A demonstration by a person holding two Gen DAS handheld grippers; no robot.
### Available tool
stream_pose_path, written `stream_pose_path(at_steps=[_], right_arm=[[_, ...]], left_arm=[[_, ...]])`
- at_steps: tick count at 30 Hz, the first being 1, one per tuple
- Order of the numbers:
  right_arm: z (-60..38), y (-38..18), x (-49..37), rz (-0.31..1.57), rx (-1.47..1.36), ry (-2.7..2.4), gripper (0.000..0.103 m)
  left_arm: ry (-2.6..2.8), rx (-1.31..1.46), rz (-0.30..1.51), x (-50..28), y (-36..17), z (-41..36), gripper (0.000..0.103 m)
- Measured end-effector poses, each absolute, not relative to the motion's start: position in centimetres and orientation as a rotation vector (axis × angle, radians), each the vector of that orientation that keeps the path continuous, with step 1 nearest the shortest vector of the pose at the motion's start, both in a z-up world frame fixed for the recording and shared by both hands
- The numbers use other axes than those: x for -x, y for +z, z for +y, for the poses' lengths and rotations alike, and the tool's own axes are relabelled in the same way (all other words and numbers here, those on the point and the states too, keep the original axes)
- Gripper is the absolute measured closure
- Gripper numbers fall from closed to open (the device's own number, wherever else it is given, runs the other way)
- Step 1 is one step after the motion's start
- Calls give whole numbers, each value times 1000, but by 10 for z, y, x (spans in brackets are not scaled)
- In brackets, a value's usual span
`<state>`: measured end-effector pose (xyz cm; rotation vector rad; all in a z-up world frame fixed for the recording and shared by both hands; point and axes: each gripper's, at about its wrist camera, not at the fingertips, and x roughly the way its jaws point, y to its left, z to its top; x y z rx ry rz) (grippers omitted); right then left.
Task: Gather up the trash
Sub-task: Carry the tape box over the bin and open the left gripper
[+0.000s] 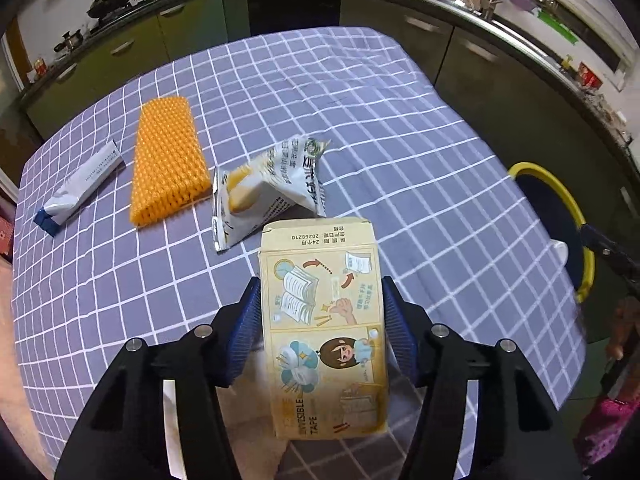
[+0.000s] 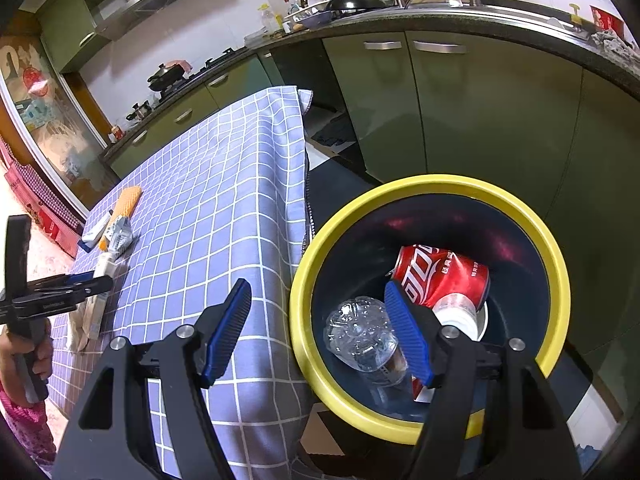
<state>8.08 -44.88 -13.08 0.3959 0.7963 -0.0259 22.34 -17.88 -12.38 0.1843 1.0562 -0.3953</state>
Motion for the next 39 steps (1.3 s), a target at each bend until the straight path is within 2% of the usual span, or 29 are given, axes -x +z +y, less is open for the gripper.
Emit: stream_pose_path(at_steps=[13, 28, 39], right_arm=[[-453, -125, -75, 778, -401, -19, 37], [-465, -118, -64, 747, -413, -38, 37], [-512, -111, -24, 696, -451, -153, 37]], left_arm=[[-466, -207, 925, -191, -69, -190, 47], [-519, -238, 867, -180, -47, -211, 47], [-689, -290, 803, -171, -21, -286, 47]])
